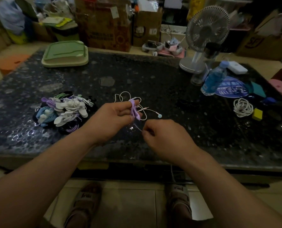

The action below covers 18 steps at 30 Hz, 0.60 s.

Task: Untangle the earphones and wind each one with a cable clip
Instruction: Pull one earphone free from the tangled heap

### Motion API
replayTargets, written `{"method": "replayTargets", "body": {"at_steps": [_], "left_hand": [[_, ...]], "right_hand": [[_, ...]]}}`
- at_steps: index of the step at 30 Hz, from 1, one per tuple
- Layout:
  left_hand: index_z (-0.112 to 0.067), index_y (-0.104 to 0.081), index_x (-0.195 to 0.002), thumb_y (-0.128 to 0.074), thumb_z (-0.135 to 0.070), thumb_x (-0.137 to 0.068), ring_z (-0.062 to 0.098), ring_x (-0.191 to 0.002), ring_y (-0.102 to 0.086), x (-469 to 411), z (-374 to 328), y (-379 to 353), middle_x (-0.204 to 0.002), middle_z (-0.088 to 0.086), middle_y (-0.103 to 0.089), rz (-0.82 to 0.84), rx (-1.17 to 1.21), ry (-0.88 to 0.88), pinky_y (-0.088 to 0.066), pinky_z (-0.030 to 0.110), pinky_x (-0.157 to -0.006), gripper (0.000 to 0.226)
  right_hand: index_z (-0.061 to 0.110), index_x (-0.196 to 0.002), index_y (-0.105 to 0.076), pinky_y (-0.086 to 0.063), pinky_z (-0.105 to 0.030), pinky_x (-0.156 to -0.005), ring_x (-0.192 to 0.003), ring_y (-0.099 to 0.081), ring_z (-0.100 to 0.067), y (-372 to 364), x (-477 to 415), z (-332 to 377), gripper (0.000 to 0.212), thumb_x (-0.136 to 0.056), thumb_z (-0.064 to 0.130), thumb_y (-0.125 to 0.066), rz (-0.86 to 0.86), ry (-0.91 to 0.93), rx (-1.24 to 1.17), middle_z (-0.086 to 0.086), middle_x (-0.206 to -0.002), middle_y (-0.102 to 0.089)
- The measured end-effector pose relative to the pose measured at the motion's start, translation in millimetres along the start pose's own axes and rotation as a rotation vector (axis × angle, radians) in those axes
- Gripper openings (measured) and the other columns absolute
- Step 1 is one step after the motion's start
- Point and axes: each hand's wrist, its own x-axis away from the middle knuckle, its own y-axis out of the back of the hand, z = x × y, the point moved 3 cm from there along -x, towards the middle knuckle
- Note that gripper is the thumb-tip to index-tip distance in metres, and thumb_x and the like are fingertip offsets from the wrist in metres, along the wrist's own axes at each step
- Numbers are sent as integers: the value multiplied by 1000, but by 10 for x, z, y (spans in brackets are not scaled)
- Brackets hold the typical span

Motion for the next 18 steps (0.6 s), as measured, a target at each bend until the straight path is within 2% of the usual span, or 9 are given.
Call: {"method": "replayTargets", "body": {"at_steps": [3,5,7,10,11,13,14,16,18], "left_hand": [[-24,-68,-129,-65,1,-97,2,-118,-68,-27,33,45,-121,-11,-76,-12,27,-3,-47,22,-110,41],[-22,-74,-123,-66,-2,-97,0,-116,-68,-30,70,67,-120,-14,-75,-4,-57,-11,-48,26,-111,34],[-29,-76,-119,-67,-7,-97,1,-111,-68,-25,101,49,-114,-13,-76,19,-173,-44,-50,32,-109,32],[-25,-73,-128,-65,1,-97,-4,-93,-68,4,80,-23,-103,-17,-78,118,-230,-59,-54,18,-88,41],[-22,-72,-131,-64,3,-97,1,-97,-70,10,84,-37,-106,-16,-78,169,-214,-53,-54,18,-89,43],[-24,-72,-132,-63,2,-97,23,-116,-71,19,84,-40,-116,-8,-78,241,-178,-45,-54,35,-104,43],[-25,-73,-130,-63,-1,-98,25,-120,-68,18,71,-47,-118,-7,-78,256,-159,-45,-51,38,-107,41],[-20,-73,-129,-61,-4,-102,6,-115,-69,20,50,-65,-117,-12,-77,232,-158,-49,-51,20,-99,34],[-19,-72,-130,-62,-9,-103,1,-112,-69,18,53,-114,-116,-14,-77,190,-191,-62,-52,18,-94,31]], "right_hand": [[29,-95,-65,-57,-41,-77,-82,-65,-19,2,-4,-9,19,-101,42,-53,-23,4,38,7,-87,-68],[30,-95,-66,-56,-41,-77,-81,-65,-17,13,-10,-20,19,-100,43,-54,-51,26,6,9,-86,-68],[31,-96,-69,-56,-39,-75,-78,-64,-10,26,-10,-19,17,-99,43,-57,-56,63,-108,11,-83,-69],[30,-92,-73,-55,-34,-70,-74,-64,-5,81,-19,-33,11,-96,37,-67,-56,99,-296,12,-79,-69],[29,-89,-74,-53,-30,-68,-73,-64,-4,114,-29,-51,9,-94,34,-70,-60,94,-345,12,-77,-69],[26,-84,-76,-48,-21,-62,-67,-61,-1,175,-39,-91,9,-92,27,-74,-54,88,-429,12,-73,-67],[25,-83,-76,-46,-19,-60,-65,-59,0,193,-40,-110,9,-92,25,-75,-46,91,-450,14,-70,-66],[24,-84,-77,-46,-17,-59,-64,-59,0,199,-39,-119,9,-93,25,-75,-19,105,-472,15,-70,-67],[24,-87,-77,-49,-19,-63,-69,-63,-4,176,-29,-112,8,-94,27,-75,20,124,-471,10,-76,-70]]}}
